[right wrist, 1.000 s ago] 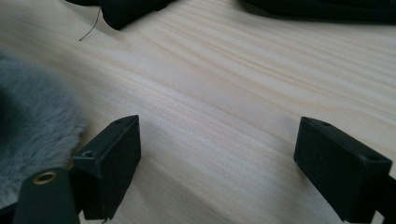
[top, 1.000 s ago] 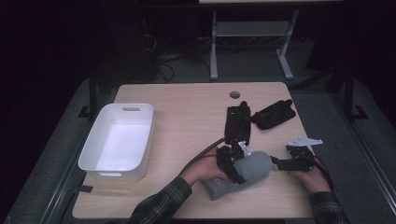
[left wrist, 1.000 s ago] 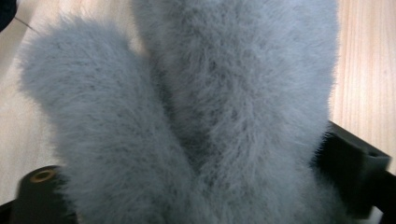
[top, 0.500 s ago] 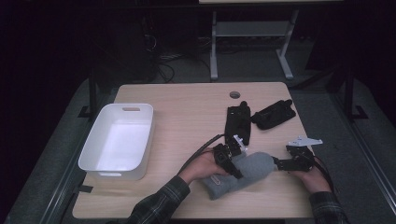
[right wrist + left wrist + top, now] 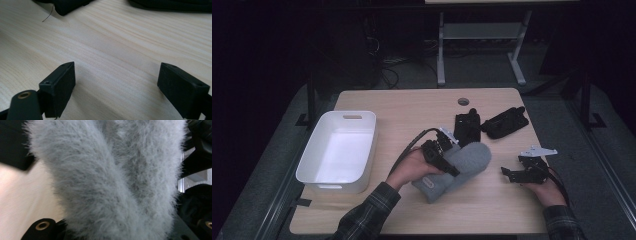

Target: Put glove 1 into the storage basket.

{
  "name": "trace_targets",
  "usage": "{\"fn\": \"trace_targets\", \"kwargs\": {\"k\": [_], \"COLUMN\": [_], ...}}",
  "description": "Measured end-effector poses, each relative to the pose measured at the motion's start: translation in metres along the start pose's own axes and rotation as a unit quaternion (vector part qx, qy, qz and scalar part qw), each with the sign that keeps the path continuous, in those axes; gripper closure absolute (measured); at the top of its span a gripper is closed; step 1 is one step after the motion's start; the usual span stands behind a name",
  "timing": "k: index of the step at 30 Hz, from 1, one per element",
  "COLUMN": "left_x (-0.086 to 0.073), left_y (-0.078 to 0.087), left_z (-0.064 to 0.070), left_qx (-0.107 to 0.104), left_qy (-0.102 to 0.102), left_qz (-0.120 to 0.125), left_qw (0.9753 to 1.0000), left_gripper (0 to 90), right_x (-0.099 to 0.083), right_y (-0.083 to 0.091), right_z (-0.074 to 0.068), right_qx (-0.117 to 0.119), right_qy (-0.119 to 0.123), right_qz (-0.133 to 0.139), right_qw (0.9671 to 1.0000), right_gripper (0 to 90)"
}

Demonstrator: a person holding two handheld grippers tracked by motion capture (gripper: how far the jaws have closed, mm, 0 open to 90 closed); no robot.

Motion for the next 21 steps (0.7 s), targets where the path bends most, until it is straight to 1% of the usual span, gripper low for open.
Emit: {"fn": "trace_targets", "kwargs": {"k": [3, 6, 8, 9, 10, 12, 13, 14, 15, 18, 21], "left_x": [-0.002, -0.004, -0.006, -0.008, -0.009, -0.012, -0.014, -0.016, -0.018, -0.024, -0.031], "left_y": [0.018, 0.035, 0.047, 0.054, 0.060, 0.073, 0.080, 0.086, 0.092, 0.109, 0.126], "left_z": [-0.004, -0.008, -0.010, -0.011, -0.012, -0.015, -0.017, -0.018, -0.019, -0.022, -0.025], "left_qx": [0.010, 0.019, 0.024, 0.029, 0.032, 0.038, 0.042, 0.044, 0.049, 0.057, 0.070], "left_qy": [0.007, 0.015, 0.019, 0.020, 0.027, 0.035, 0.035, 0.042, 0.043, 0.056, 0.066], "left_qz": [0.008, 0.022, 0.025, 0.027, 0.033, 0.042, 0.044, 0.047, 0.050, 0.056, 0.061], "left_qw": [0.9999, 0.9995, 0.9992, 0.9990, 0.9986, 0.9978, 0.9976, 0.9971, 0.9967, 0.9952, 0.9935], "left_gripper": [66.5, 66.4, 66.4, 66.4, 66.4, 66.4, 66.4, 66.4, 66.4, 66.4, 66.3], "right_x": [0.000, 0.000, 0.000, 0.000, 0.000, 0.000, 0.000, 0.000, 0.000, 0.000, 0.000], "right_y": [0.000, 0.000, 0.000, 0.000, 0.000, 0.000, 0.000, 0.000, 0.000, 0.000, 0.000], "right_z": [0.000, 0.000, 0.000, 0.000, 0.000, 0.000, 0.000, 0.000, 0.000, 0.000, 0.000], "right_qx": [0.000, 0.000, 0.000, 0.000, 0.000, 0.000, 0.000, 0.000, 0.000, 0.000, 0.000], "right_qy": [0.000, 0.000, 0.000, 0.000, 0.000, 0.000, 0.000, 0.000, 0.000, 0.000, 0.000], "right_qz": [0.000, 0.000, 0.000, 0.000, 0.000, 0.000, 0.000, 0.000, 0.000, 0.000, 0.000], "right_qw": [1.0000, 1.0000, 1.0000, 1.0000, 1.0000, 1.0000, 1.0000, 1.0000, 1.0000, 1.0000, 1.0000], "right_gripper": [14.5, 14.5, 14.5, 14.5, 14.5, 14.5, 14.5, 14.5, 14.5, 14.5, 14.5]}}
Point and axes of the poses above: each handheld gripper's, and its own axes: y roughly backward along the jaws, x roughly out of its top, z roughly to its right, the point moved 5 cm from there along -y, roughly forward along the jaws, and after that the axes turned 5 degrees about -z, right-handed, at the moved point
